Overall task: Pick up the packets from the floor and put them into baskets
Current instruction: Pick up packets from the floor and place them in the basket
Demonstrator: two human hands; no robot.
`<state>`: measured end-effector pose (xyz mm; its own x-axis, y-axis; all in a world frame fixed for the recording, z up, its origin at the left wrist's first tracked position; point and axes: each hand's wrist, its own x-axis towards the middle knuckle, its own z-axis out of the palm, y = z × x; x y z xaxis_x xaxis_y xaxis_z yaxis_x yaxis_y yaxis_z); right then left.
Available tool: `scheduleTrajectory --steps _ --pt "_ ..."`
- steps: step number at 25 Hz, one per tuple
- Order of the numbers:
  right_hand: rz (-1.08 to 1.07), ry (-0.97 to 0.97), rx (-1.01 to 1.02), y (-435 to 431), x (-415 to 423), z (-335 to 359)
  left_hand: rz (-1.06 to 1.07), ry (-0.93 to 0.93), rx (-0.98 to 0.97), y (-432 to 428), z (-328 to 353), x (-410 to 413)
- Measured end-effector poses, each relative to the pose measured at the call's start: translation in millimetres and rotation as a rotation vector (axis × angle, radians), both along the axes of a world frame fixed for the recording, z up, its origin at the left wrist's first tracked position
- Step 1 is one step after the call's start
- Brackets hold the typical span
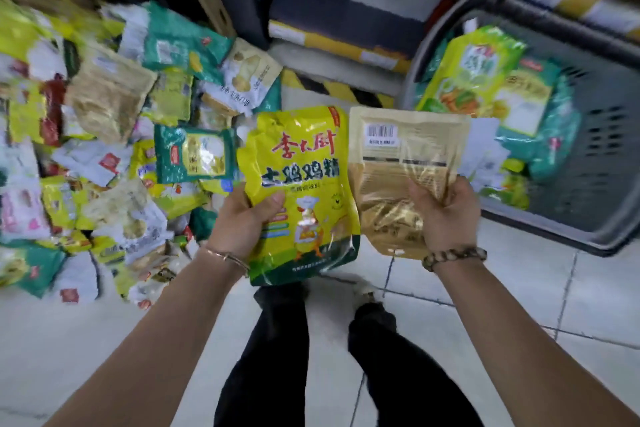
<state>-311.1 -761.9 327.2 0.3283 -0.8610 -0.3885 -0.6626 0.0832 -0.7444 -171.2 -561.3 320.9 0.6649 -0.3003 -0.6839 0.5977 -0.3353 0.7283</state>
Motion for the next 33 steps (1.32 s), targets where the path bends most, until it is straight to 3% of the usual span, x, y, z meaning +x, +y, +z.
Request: scheduleTrajectory --steps 5,12,18,24,29,31,33 --pt "-0.197 -0.03 -0.016 -78.2 -56.7 19.9 -0.176 0.086 -0.06 -102.2 16.2 -26.4" --pt "-0.29 -0.005 -0.041 -224.0 -128.1 -5.8 -0.208 0.132 -0.033 -261.2 -15.1 -82.0" --pt "-0.331 0.062 0.005 -346.8 -157.6 -70.0 -0.308 0.015 0.026 -398.7 -67.1 -108.8" --pt "-0.275 0.063 0.047 -400.8 -132.9 -139.1 -0.442 -0.245 0.286 -462.7 -125.9 -88.3" --pt "-0.075 0.411 0.159 -411.2 -116.8 -161.9 -0.46 -0.521 0.47 -464.7 -126.6 -102.1" --pt "-0.128 0.425 0.101 -409.3 -112.8 -156.4 -0.522 -0.752 0.452 -459.7 -119.7 -105.4" --pt "-0.163 0.395 -0.06 -394.3 -114.3 -148.0 -0.775 -1.021 0.471 -456.2 -119.4 -111.2"
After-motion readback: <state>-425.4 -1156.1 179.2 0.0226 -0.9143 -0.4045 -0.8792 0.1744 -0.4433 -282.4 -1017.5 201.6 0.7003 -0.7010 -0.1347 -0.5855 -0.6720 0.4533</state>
